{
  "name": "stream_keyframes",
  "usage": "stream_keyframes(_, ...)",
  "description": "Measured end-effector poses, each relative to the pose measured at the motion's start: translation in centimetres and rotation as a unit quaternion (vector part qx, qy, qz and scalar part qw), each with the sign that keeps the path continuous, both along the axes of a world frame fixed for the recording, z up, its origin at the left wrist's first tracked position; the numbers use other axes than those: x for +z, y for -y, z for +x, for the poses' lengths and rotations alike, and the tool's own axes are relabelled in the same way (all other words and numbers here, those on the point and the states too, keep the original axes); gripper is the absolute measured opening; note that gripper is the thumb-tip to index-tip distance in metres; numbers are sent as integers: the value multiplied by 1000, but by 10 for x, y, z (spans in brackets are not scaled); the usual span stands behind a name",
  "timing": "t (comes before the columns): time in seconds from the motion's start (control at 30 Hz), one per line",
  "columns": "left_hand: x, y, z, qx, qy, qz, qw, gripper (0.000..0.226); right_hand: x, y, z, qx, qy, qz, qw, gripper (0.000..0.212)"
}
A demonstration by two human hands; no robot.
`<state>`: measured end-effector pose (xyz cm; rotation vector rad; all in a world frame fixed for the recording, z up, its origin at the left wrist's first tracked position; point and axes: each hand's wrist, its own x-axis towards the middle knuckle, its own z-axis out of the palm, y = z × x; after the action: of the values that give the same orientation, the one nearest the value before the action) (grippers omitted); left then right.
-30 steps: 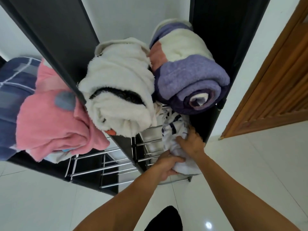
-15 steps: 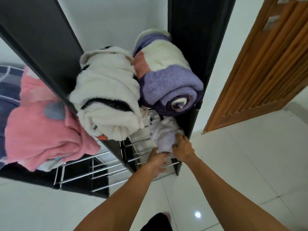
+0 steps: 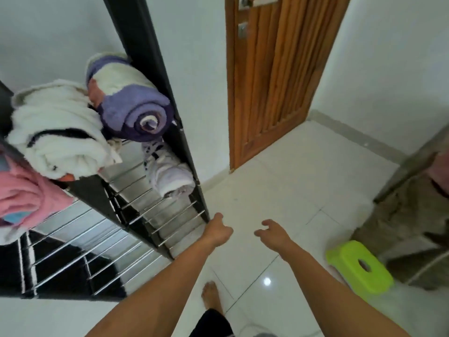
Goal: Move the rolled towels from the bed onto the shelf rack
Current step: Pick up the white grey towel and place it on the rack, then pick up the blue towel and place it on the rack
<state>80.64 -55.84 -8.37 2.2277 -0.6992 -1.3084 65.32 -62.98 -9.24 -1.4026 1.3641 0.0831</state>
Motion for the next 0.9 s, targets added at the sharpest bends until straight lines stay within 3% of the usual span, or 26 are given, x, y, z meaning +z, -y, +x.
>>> stream_keyframes(0.13, 12, 20, -94, -184, -4, -4, 983, 47, 14, -37, -125, -154, 36, 52, 986, 26)
stream_keyframes(0.23, 27, 34, -175, -340, -3, -25, 940, 40, 34, -75, -221, -341, 95, 21, 935, 5)
stream_keyframes(0.33, 38, 38, -262, -474, -7, -66, 878, 23, 49, -130, -303, -536, 118, -34, 835, 16)
stream_keyframes(0.43, 39, 22, -355, -579, -19, -87, 810, 20, 60, -209, -361, -664, 122, -73, 734, 13)
stream_keyframes(0.6, 41, -61, -494, -686, -108, -80, 715, 9, 71, -343, -435, -788, 86, -108, 600, 10)
stream_keyframes(0.73, 40, -151, -574, -768, -137, -23, 625, 11, 64, -445, -468, -874, 68, -137, 461, 11)
stream_keyframes(0.8, 40, -192, -609, -784, -152, 22, 601, 11, 55, -489, -480, -906, 69, -133, 397, 10)
stream_keyframes(0.9, 33, -251, -662, -790, -161, 73, 587, 20, 30, -544, -512, -933, 55, -106, 341, 28)
